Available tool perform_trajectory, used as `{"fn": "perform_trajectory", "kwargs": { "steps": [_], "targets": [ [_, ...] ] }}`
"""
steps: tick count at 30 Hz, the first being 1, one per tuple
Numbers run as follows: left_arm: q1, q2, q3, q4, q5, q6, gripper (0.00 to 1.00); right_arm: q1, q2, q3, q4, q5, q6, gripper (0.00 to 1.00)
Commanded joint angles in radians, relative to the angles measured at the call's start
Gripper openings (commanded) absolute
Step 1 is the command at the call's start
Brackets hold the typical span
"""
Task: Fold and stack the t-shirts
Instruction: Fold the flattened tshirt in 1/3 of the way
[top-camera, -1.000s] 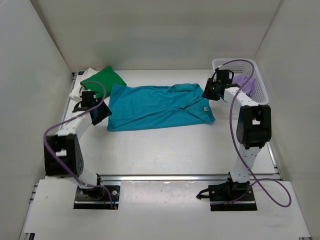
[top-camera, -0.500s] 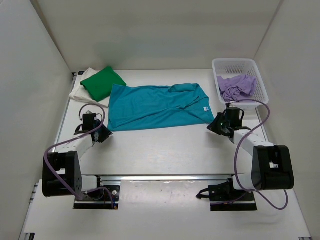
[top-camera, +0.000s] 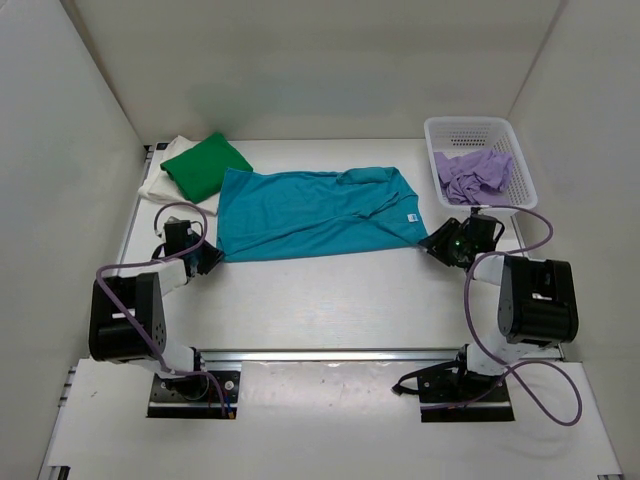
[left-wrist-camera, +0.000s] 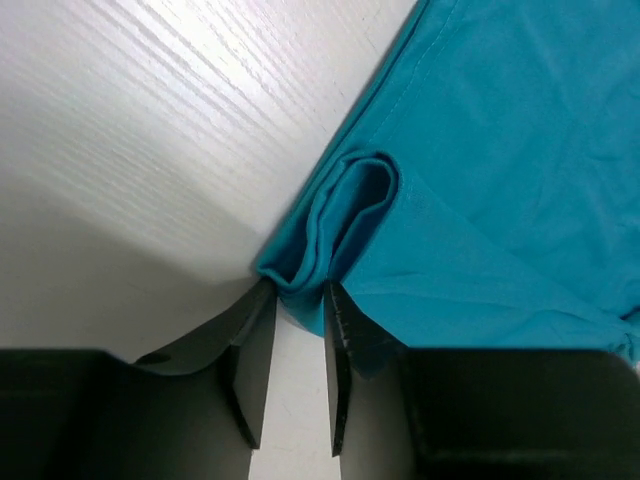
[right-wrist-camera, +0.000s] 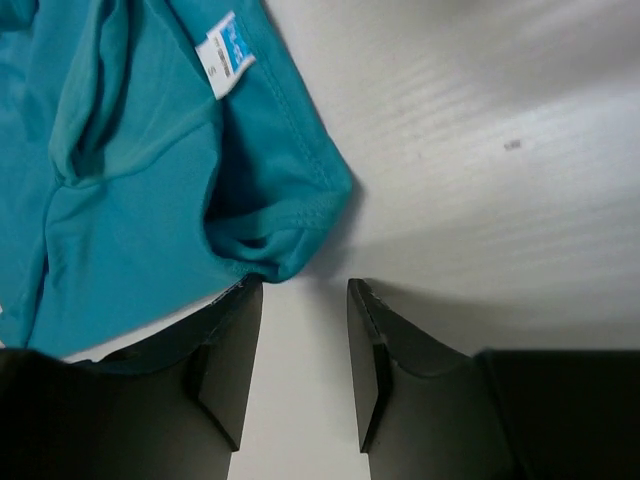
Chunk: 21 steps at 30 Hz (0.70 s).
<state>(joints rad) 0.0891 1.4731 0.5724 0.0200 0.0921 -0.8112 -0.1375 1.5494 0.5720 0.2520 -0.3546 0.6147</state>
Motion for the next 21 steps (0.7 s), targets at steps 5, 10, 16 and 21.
{"fn": "perform_trajectory", "kwargs": {
  "steps": [5, 10, 16, 21],
  "targets": [
    [0.018, 0.05, 0.02, 0.029, 0.0, -0.016, 0.2, -0.004, 0.092, 0.055, 0.167, -0.027, 0.066, 0.24],
    [0.02, 0.047, 0.03, 0.023, -0.006, -0.005, 0.06, -0.004, 0.078, 0.054, 0.168, -0.023, 0.074, 0.09],
    [0.018, 0.032, 0.073, -0.02, -0.037, 0.038, 0.0, -0.024, -0.003, 0.025, 0.142, -0.004, 0.062, 0.0],
    [0.064, -0.025, 0.047, -0.118, 0.009, 0.07, 0.0, -0.02, -0.093, -0.026, 0.066, 0.051, 0.048, 0.0]
  ]
}}
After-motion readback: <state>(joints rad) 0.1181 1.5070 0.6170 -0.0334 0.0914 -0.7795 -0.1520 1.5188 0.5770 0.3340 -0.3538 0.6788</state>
